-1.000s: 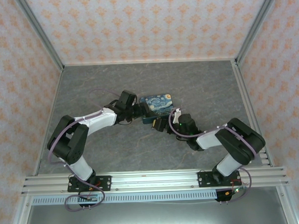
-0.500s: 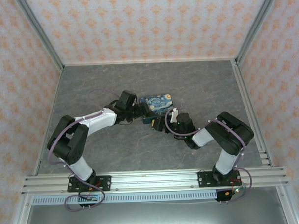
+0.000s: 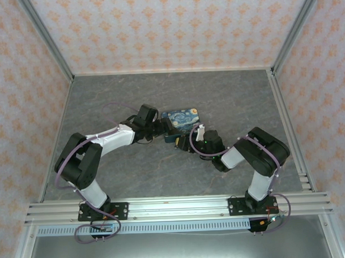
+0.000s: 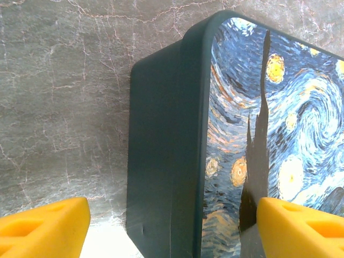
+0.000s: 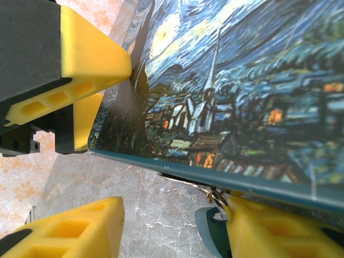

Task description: Unlock the padlock with the key

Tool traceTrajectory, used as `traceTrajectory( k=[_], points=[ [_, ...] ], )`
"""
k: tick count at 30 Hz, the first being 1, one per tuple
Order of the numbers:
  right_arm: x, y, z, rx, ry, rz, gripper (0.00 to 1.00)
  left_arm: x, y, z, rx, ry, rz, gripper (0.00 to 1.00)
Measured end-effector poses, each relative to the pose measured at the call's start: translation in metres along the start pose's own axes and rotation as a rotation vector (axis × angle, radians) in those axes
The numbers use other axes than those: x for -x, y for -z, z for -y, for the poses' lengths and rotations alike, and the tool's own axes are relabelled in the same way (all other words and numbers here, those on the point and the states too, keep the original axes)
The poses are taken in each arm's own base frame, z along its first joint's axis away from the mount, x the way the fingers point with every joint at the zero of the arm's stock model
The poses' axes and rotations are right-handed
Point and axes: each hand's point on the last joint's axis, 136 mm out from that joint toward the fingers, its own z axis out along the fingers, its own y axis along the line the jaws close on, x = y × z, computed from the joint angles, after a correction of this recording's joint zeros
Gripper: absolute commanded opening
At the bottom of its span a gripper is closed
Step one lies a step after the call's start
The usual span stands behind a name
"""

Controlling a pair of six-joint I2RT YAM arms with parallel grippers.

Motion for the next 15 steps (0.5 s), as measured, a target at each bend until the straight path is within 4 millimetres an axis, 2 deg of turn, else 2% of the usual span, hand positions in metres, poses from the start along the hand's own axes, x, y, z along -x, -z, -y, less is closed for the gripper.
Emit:
traceTrajectory(
  k=[10, 15],
  points=[
    [-0.003, 0.000, 0.009, -0.040, 0.005, -0.009, 0.25, 0.000, 0.000, 0.000, 0.000, 0.000, 0.000, 0.80],
    [-0.005, 0.001, 0.016, -0.067, -0.001, -0.018, 0.08, 0.000, 0.000, 0.000, 0.001, 0.000, 0.000, 0.80]
  ],
)
